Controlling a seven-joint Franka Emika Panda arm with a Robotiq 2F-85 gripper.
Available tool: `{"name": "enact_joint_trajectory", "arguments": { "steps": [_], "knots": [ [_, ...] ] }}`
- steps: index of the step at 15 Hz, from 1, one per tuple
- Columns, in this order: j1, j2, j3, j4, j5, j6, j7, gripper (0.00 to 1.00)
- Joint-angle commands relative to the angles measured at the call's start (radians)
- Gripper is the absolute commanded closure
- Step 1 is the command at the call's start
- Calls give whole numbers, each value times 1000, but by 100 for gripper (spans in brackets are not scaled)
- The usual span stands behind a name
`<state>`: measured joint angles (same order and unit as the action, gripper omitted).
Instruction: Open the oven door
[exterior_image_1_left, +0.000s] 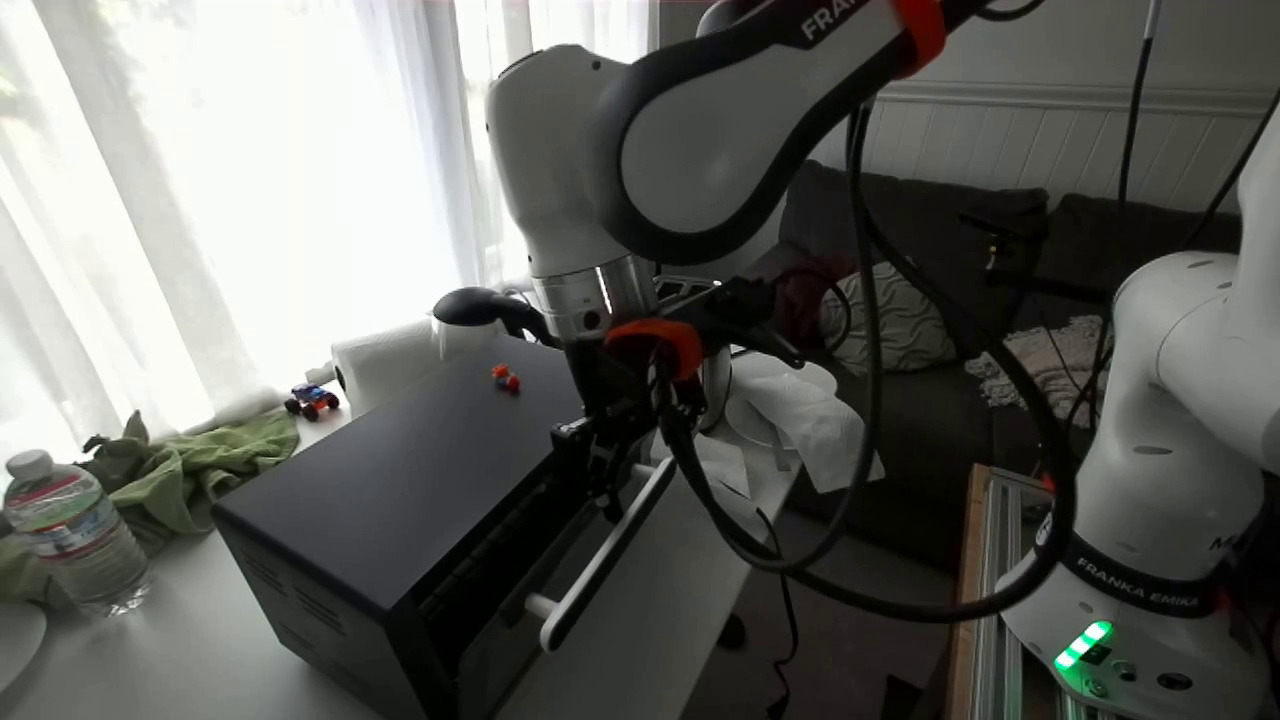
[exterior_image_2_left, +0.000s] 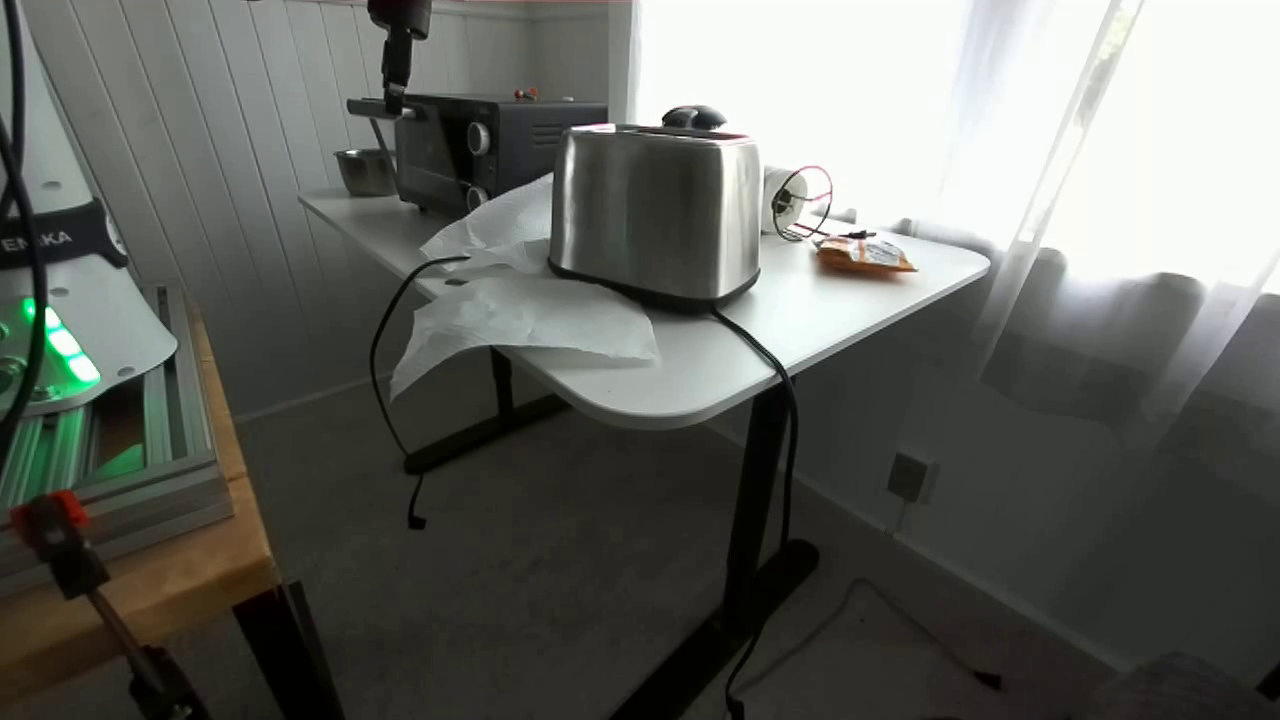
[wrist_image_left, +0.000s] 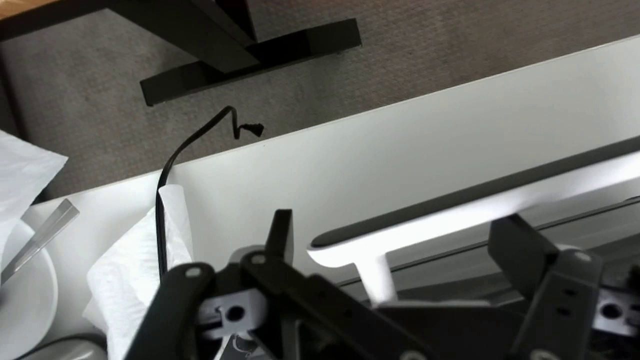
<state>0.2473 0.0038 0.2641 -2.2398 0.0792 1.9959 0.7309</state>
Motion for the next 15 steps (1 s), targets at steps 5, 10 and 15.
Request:
{"name": "enact_joint_trajectory", "arguments": {
  "steps": [5,10,15],
  "knots": [
    [29,-73,23,-67,65,21,-11,0],
    [17,-59,12,-55,230,23,80,0],
    [11,-60,4,-80,268,29,227,0]
  ]
}}
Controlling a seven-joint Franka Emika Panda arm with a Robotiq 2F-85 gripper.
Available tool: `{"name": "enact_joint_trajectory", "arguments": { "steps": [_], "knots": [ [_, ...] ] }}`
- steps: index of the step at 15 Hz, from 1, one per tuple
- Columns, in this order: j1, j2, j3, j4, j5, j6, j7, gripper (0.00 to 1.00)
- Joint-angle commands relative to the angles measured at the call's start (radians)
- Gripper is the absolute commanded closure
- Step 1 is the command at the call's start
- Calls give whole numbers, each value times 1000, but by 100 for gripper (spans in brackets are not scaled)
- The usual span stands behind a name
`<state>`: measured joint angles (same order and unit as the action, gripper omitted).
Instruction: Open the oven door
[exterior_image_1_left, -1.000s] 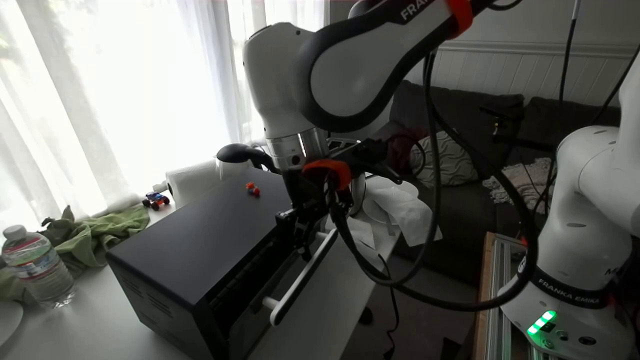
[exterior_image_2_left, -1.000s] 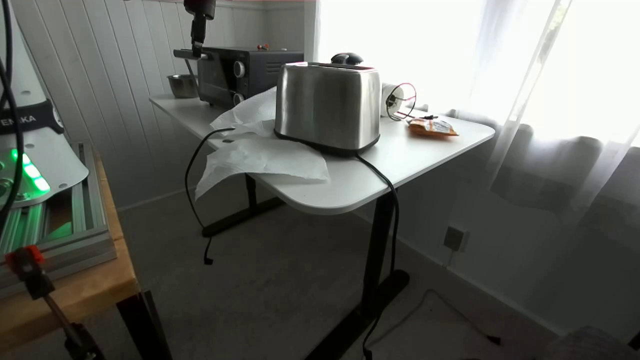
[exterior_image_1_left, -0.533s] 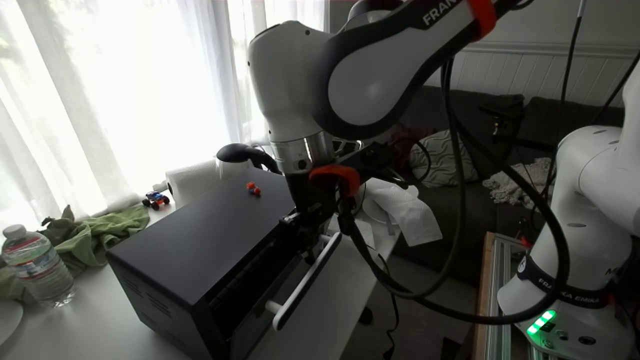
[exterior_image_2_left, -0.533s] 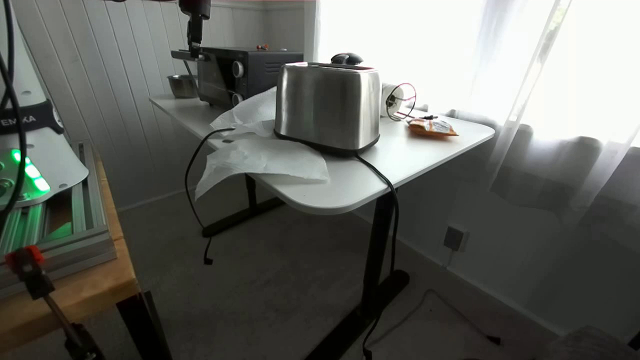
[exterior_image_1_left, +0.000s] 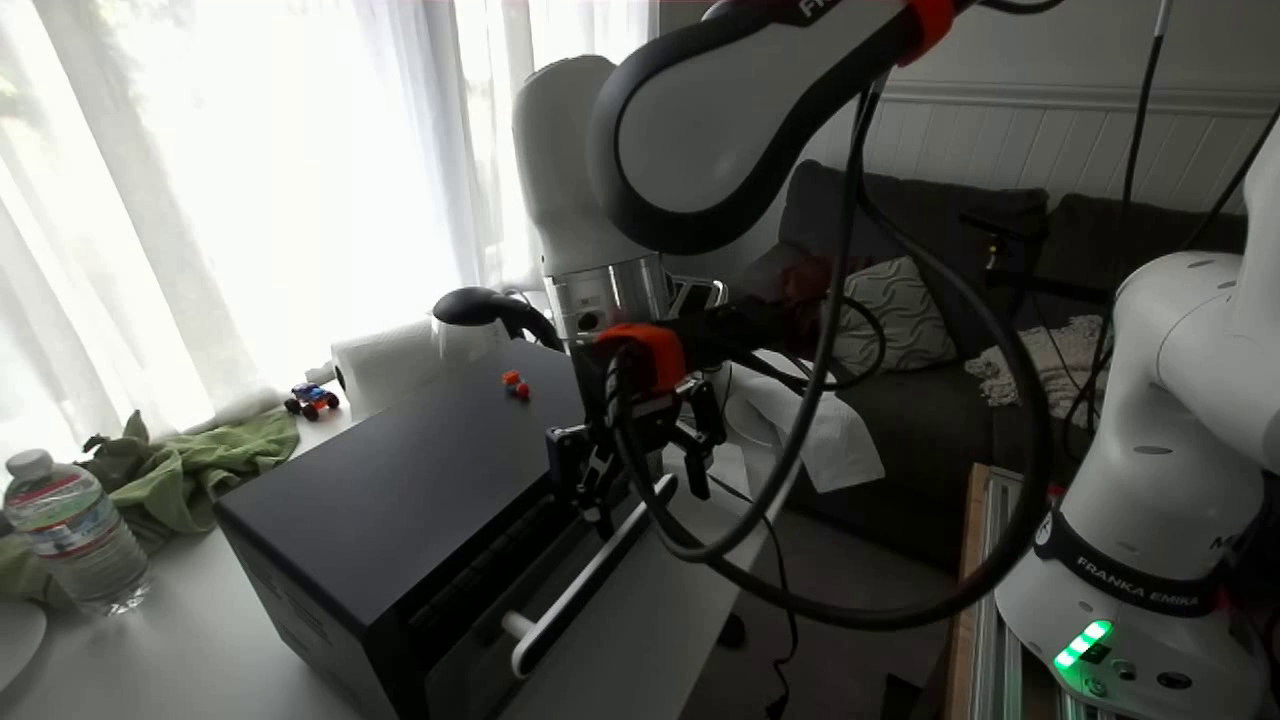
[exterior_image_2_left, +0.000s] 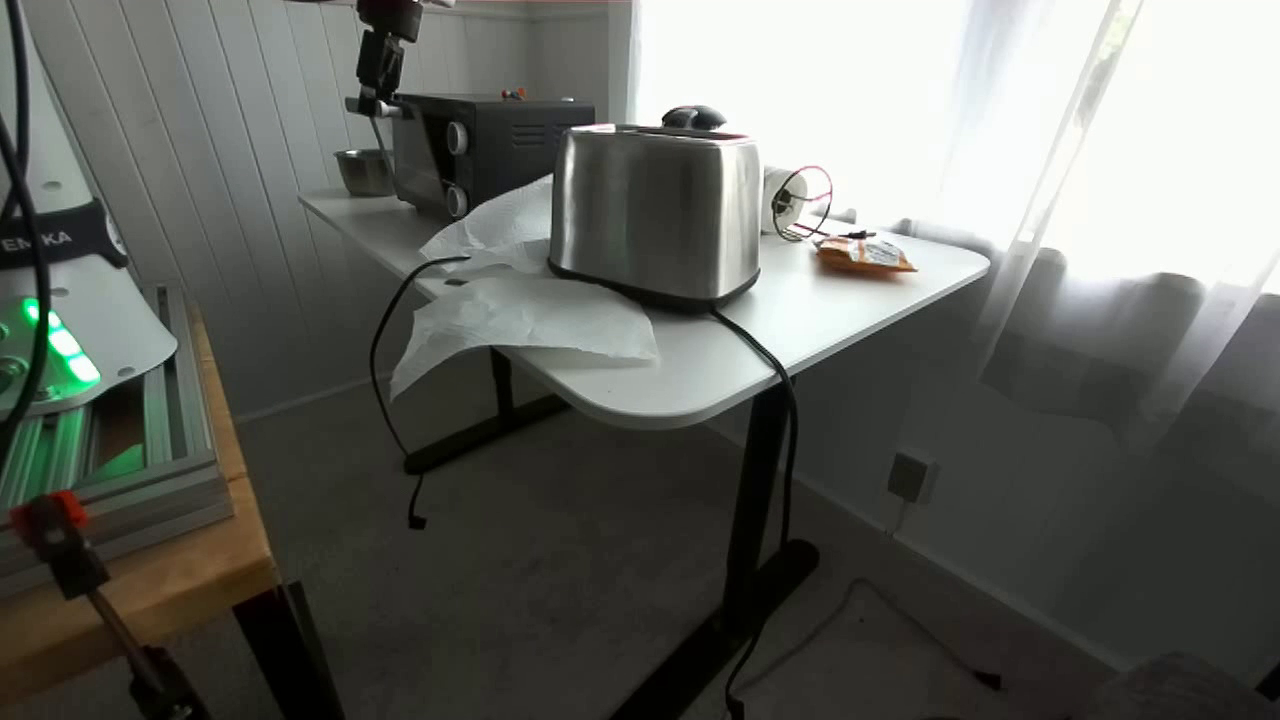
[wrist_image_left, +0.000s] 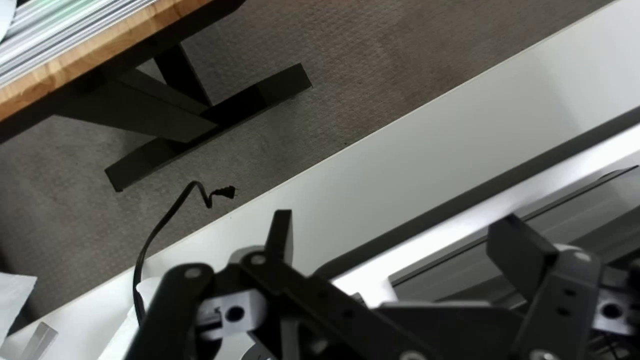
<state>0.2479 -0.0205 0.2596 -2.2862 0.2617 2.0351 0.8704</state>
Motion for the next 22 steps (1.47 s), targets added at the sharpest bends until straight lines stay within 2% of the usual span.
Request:
{"name": "enact_joint_trajectory", "arguments": {
  "steps": [1,6,9,13,16,22],
  "knots": [
    [10,-37,8,-35,95,-8,108,0],
    [5,-33,3,-29,181,-59,199,0],
    [6,-23,10,-18,128,-112,393,0],
    [15,-12,18,-12,135,-189,578,0],
    [16,6,20,-2,134,-291,696,0],
    [15,-7,17,-4,160,-368,665,0]
  ]
}}
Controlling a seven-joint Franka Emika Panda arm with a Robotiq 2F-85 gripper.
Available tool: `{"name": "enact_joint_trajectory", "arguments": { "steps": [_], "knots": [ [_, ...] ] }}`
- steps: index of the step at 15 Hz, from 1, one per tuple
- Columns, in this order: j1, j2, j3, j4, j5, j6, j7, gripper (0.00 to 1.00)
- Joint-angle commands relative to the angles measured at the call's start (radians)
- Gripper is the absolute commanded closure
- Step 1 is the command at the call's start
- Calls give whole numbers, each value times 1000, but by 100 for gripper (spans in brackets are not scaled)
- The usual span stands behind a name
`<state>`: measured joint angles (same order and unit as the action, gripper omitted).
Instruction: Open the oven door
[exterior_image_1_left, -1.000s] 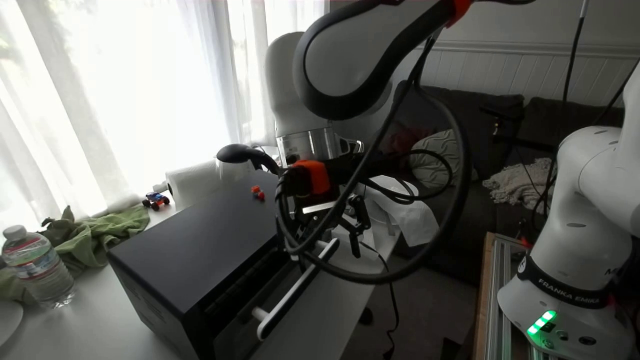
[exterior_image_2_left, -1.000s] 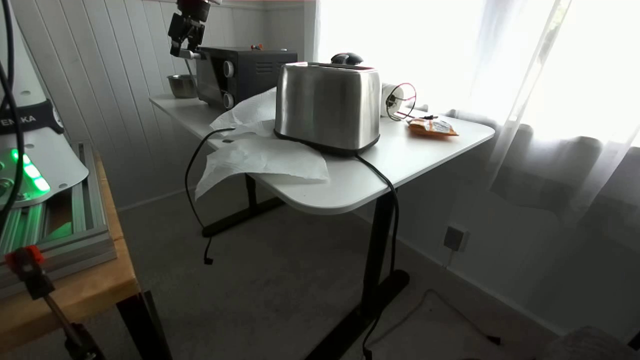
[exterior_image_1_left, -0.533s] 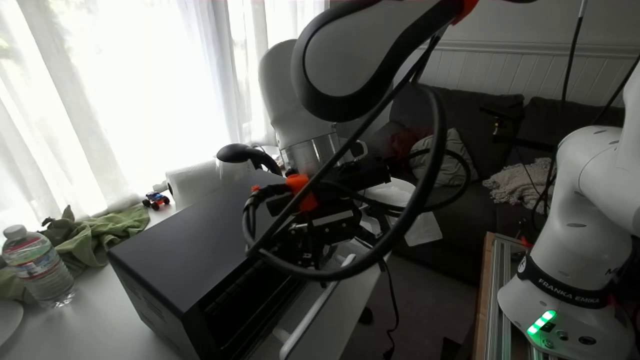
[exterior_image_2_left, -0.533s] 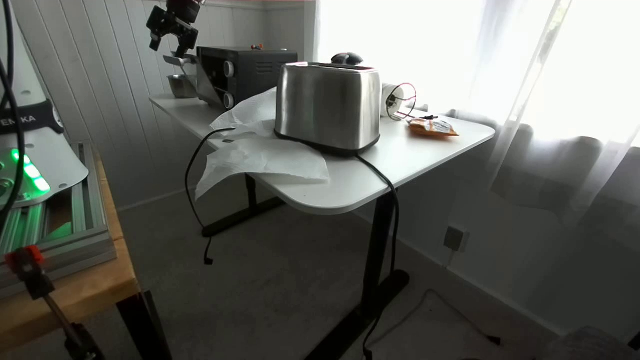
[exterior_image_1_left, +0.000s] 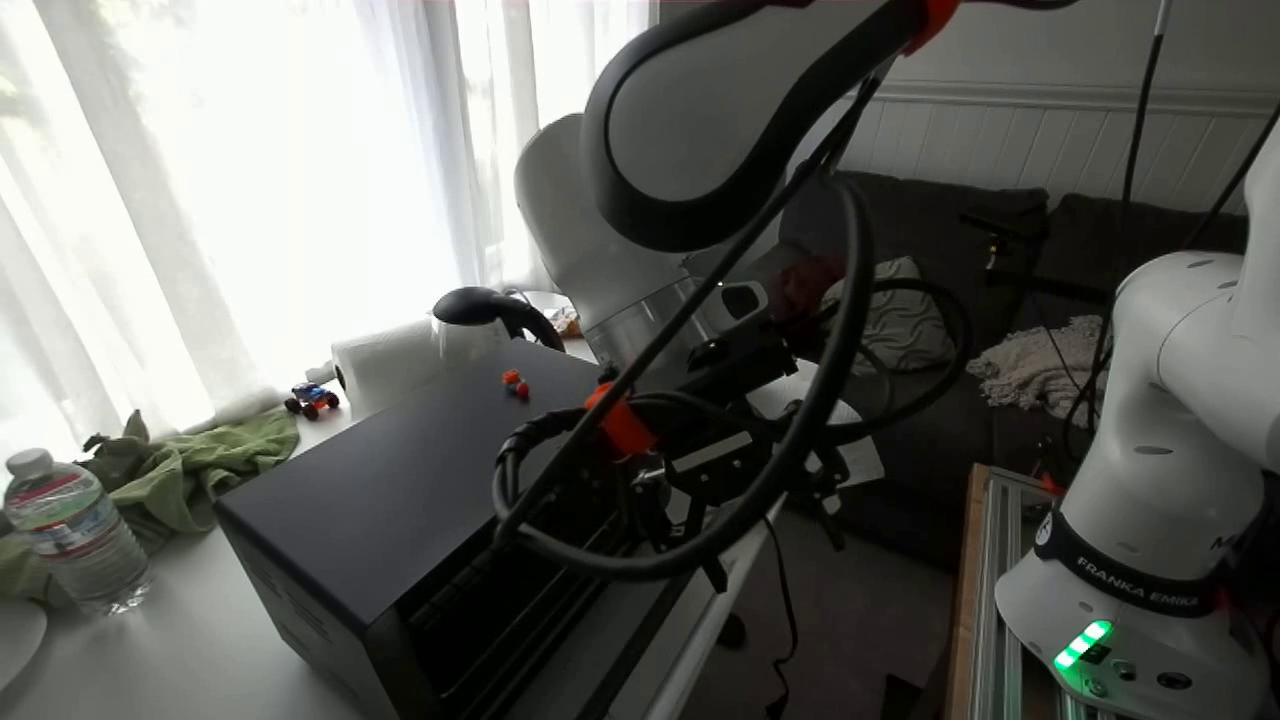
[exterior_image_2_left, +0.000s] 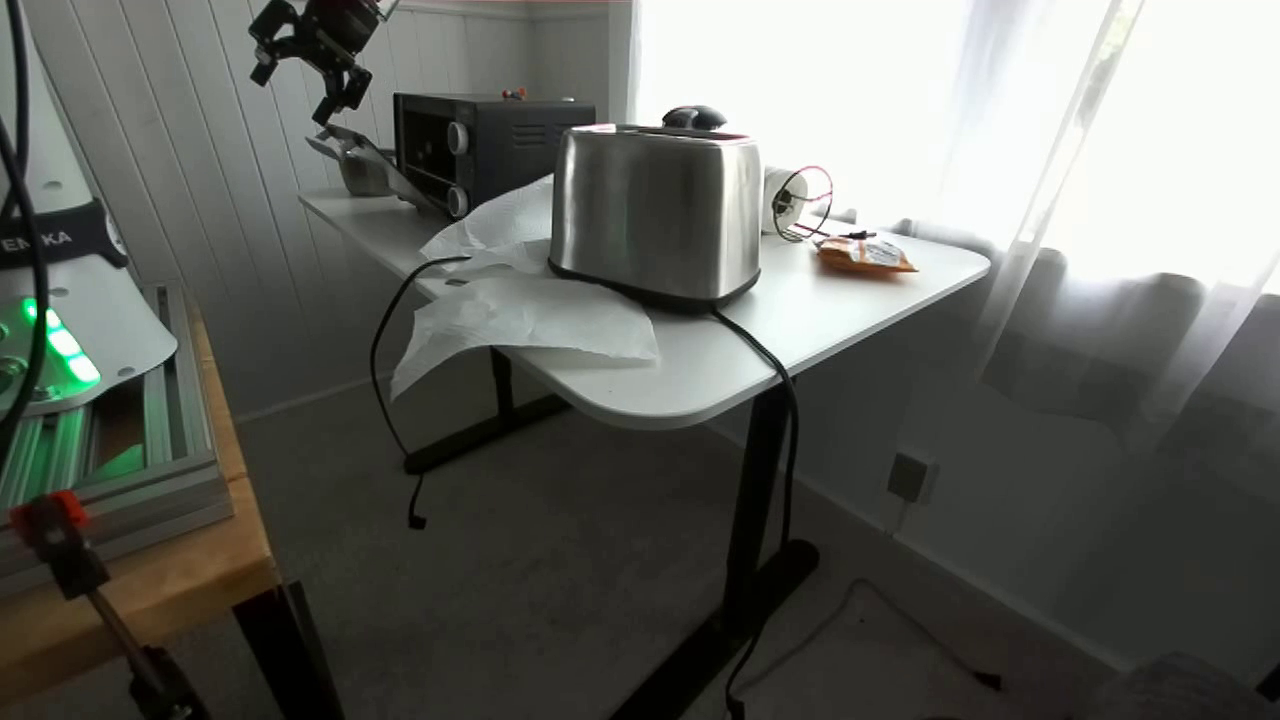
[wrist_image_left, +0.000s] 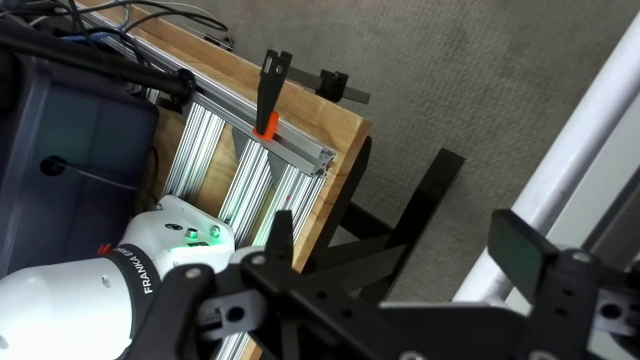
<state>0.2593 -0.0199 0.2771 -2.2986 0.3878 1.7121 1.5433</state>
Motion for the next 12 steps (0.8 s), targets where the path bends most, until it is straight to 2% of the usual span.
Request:
{"name": "enact_joint_trajectory", "arguments": {
  "steps": [1,5,9,12],
  "knots": [
    [7,-15,1,4,37,-41,-40,0],
    [10,-37,3,-2,52,-79,-96,0],
    [9,-85,6,-16,25,-81,-64,0],
    [10,-119,17,-5,-126,-80,-74,0]
  ]
}}
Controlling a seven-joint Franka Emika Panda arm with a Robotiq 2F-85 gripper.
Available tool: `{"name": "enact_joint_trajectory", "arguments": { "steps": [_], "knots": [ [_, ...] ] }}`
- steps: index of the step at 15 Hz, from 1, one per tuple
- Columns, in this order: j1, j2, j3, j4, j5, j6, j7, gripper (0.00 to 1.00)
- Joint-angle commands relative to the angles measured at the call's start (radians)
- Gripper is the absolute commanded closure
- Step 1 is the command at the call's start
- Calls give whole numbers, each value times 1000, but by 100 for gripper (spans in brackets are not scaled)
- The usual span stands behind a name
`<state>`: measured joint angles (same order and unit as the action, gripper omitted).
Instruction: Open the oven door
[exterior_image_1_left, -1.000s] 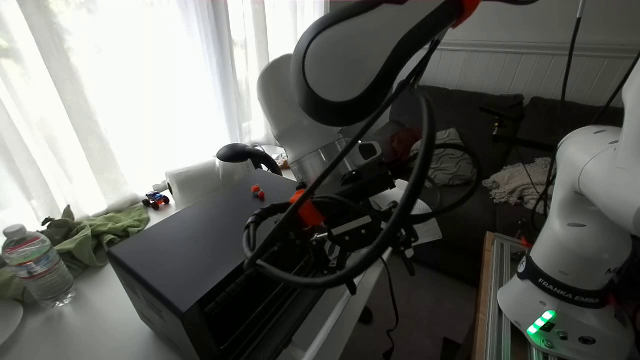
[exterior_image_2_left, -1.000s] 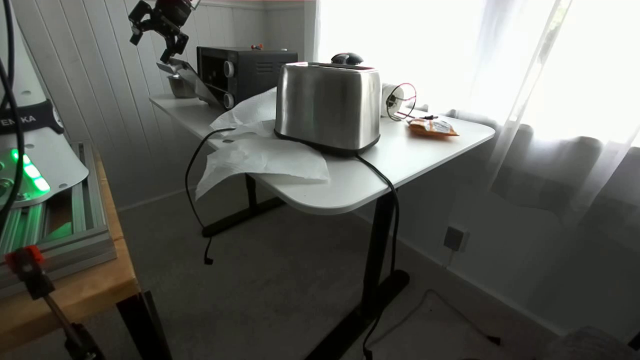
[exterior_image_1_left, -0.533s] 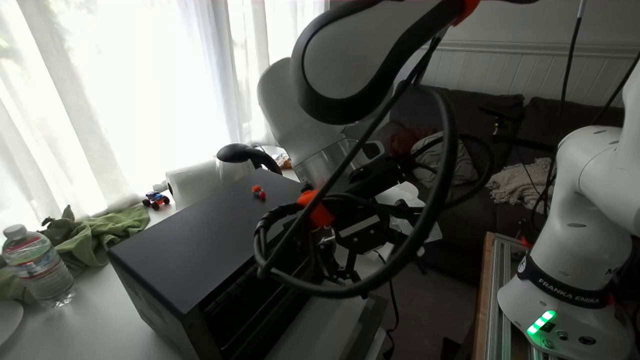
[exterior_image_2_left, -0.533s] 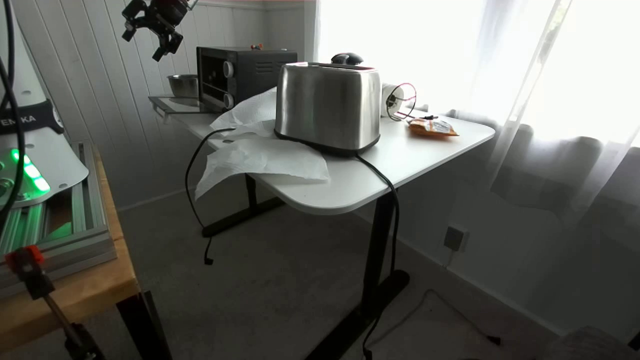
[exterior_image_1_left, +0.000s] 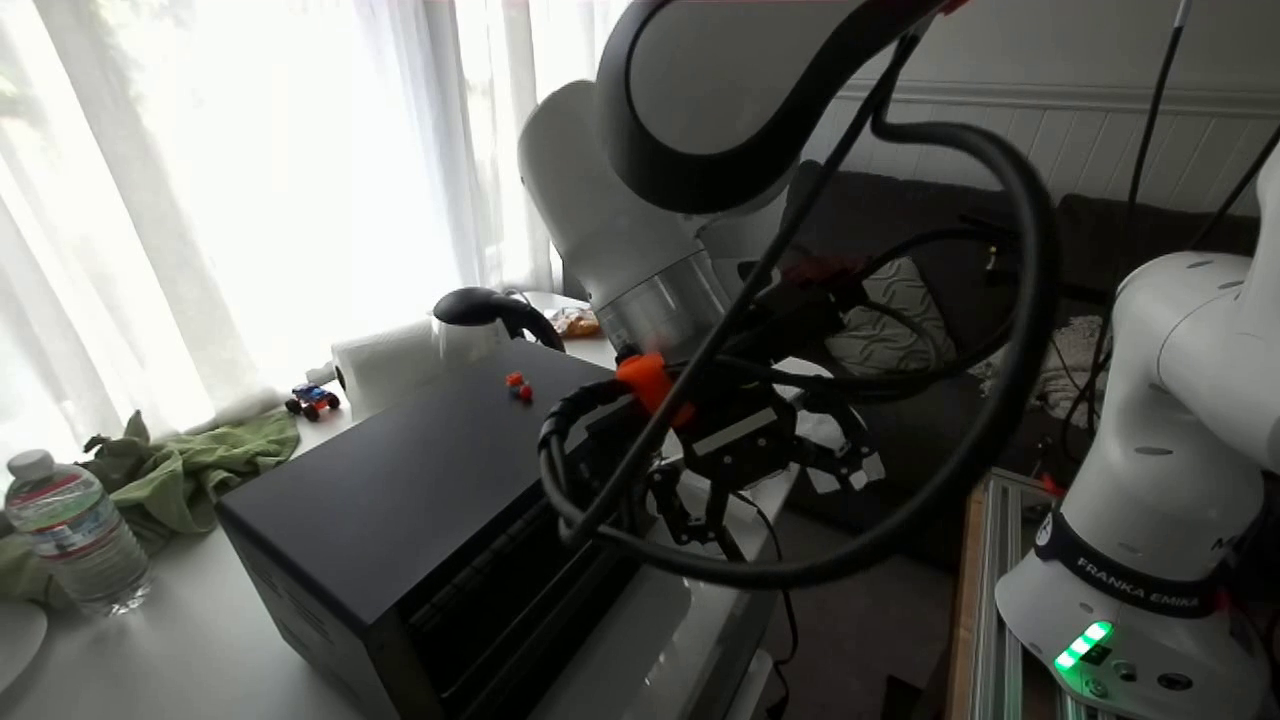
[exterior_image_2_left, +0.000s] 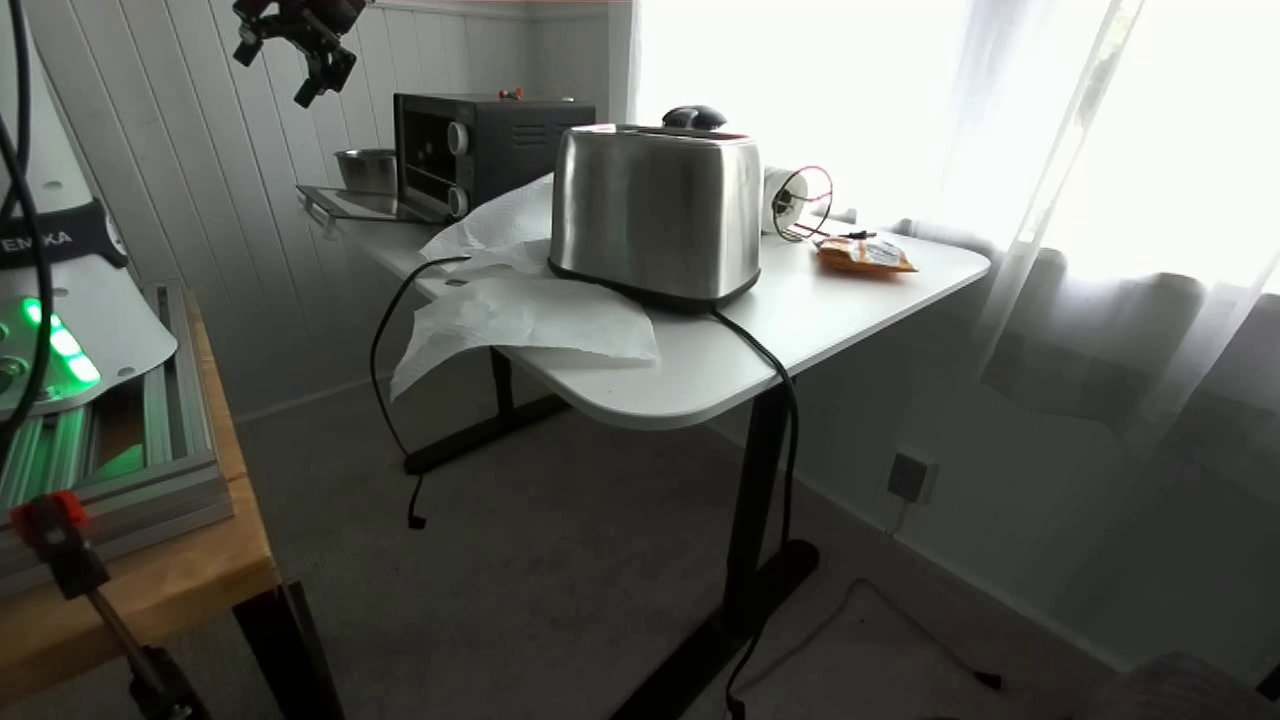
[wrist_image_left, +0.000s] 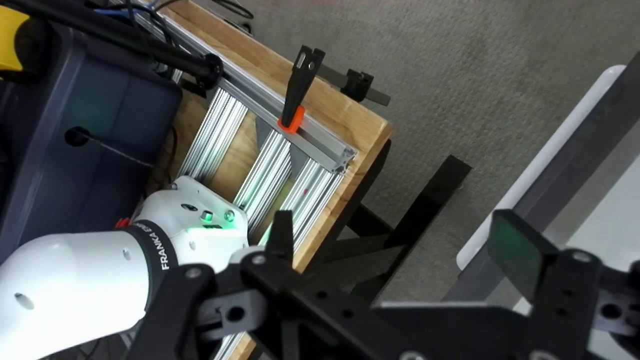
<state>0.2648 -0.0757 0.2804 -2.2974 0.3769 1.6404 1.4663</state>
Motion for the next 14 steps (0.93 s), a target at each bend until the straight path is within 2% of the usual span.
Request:
{"name": "enact_joint_trajectory", "arguments": {
  "steps": [1,7,13,14],
  "knots": [
    [4,-74,17,-2,-153,-10,-16,0],
    [8,-104,41,56,-332,-28,-190,0],
    [2,-64,44,143,-466,5,-450,0],
    [-3,-83,46,109,-422,-2,-371,0]
  ]
}}
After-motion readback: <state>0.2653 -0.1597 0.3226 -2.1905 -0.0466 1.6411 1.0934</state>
